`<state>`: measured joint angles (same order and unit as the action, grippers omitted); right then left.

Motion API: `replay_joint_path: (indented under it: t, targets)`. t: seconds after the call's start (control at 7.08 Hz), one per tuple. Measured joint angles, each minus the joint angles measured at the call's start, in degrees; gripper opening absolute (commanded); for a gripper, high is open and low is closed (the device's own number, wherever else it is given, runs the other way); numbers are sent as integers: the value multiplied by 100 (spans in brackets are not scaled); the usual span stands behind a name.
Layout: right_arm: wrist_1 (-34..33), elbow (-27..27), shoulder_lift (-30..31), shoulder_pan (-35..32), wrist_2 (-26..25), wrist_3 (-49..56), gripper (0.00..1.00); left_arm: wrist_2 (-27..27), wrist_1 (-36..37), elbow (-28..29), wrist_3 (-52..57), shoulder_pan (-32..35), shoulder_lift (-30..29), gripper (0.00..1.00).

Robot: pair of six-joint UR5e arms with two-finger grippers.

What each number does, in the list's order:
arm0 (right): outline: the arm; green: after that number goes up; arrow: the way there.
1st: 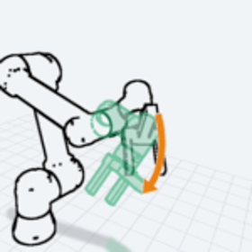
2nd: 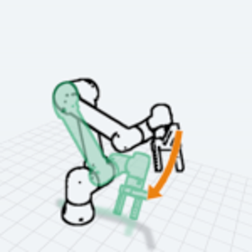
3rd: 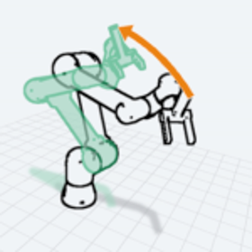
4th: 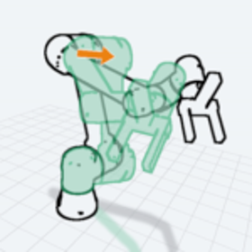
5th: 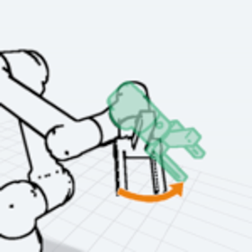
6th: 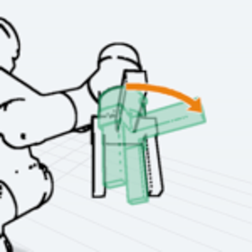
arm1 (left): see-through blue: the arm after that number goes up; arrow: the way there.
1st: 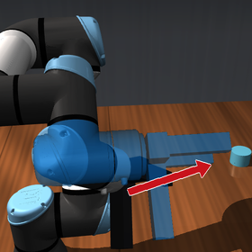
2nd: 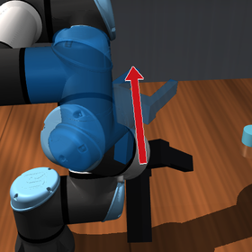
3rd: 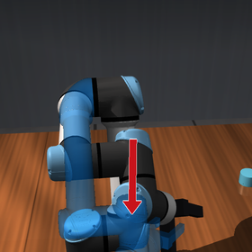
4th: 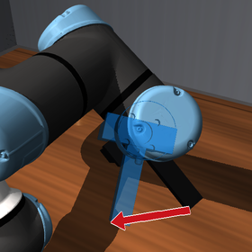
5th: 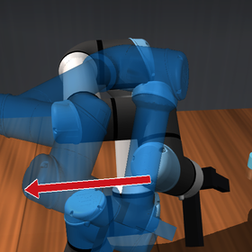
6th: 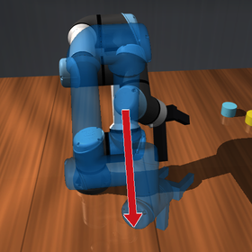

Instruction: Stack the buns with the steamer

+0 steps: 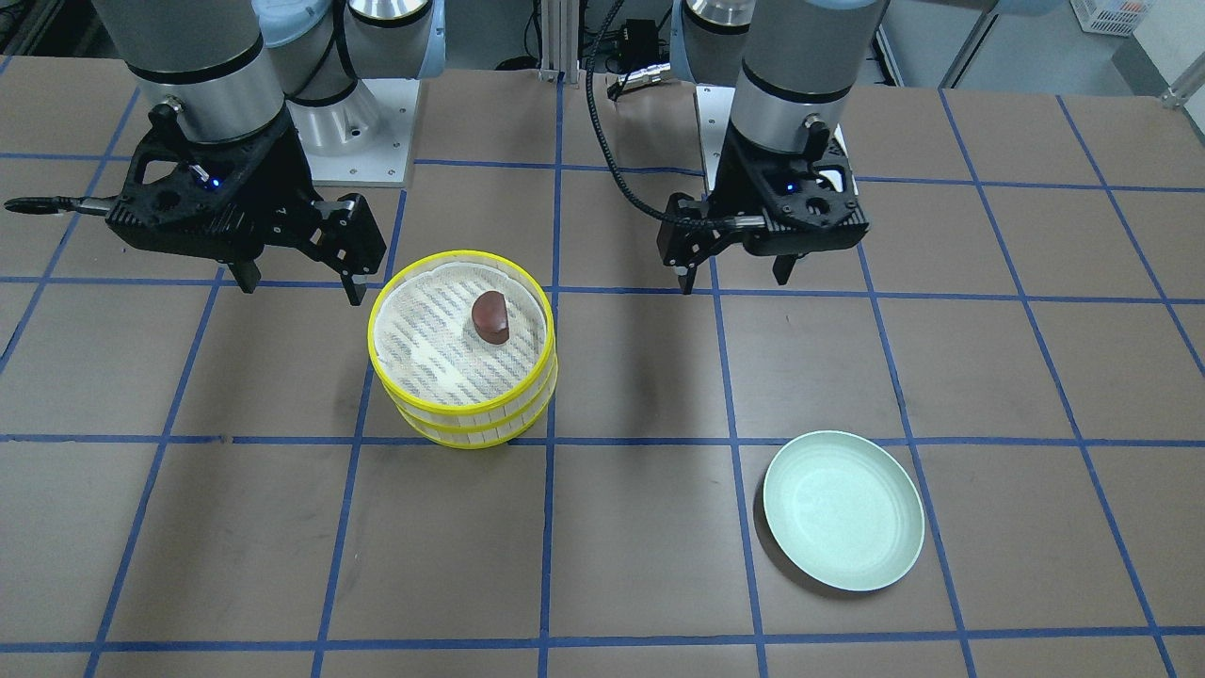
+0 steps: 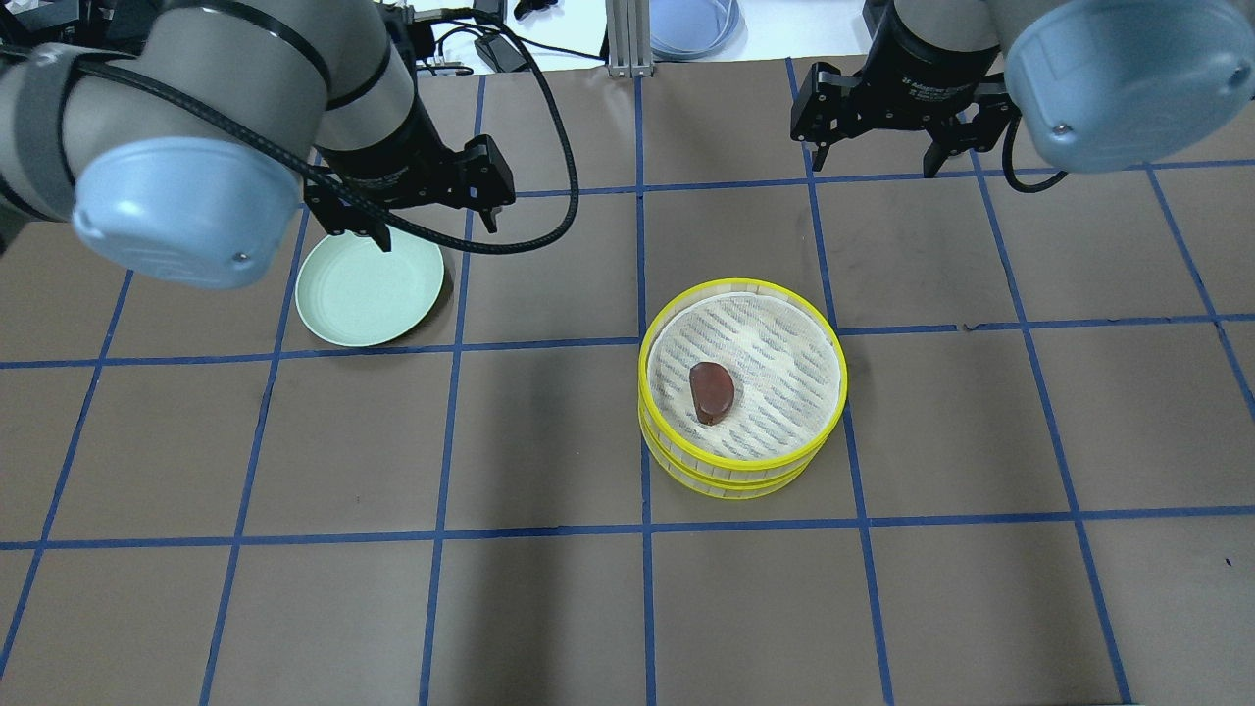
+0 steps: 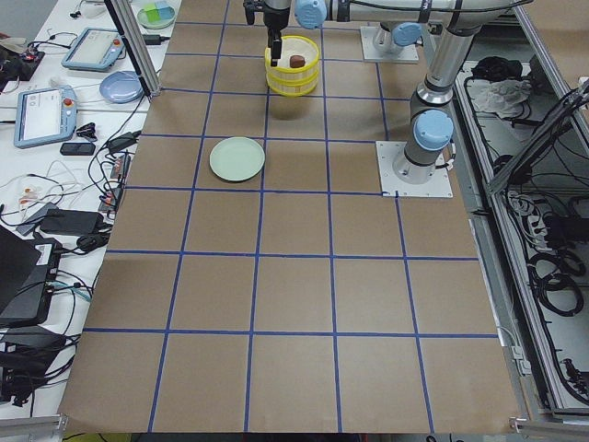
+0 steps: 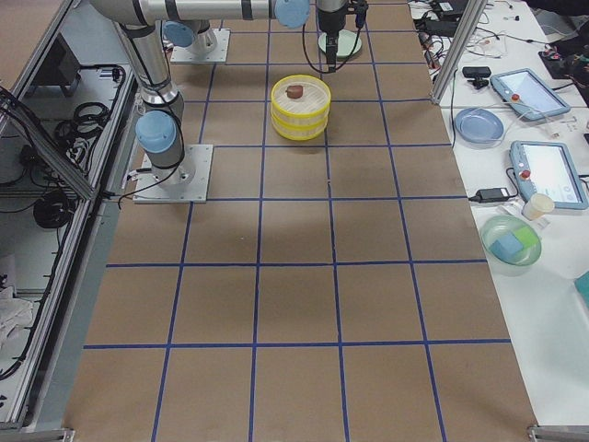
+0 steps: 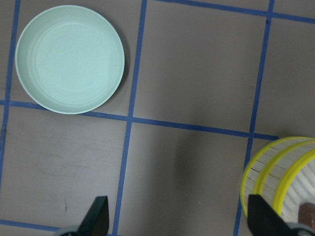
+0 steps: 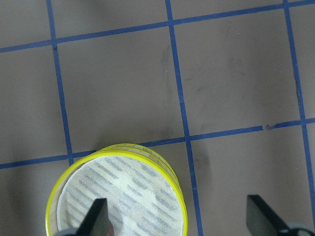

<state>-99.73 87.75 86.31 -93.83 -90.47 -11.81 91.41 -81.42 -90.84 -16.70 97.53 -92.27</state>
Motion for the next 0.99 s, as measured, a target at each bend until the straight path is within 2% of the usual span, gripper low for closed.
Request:
replay_joint_path:
  t: [0.28,0.99]
  targets:
    - [-5,-2,0,-4,1,-5,100,-34,-562,307,85,-350,41,100]
    - [-11,5,0,-4,1,2,100,-11,-689,407,186,-578,72,100]
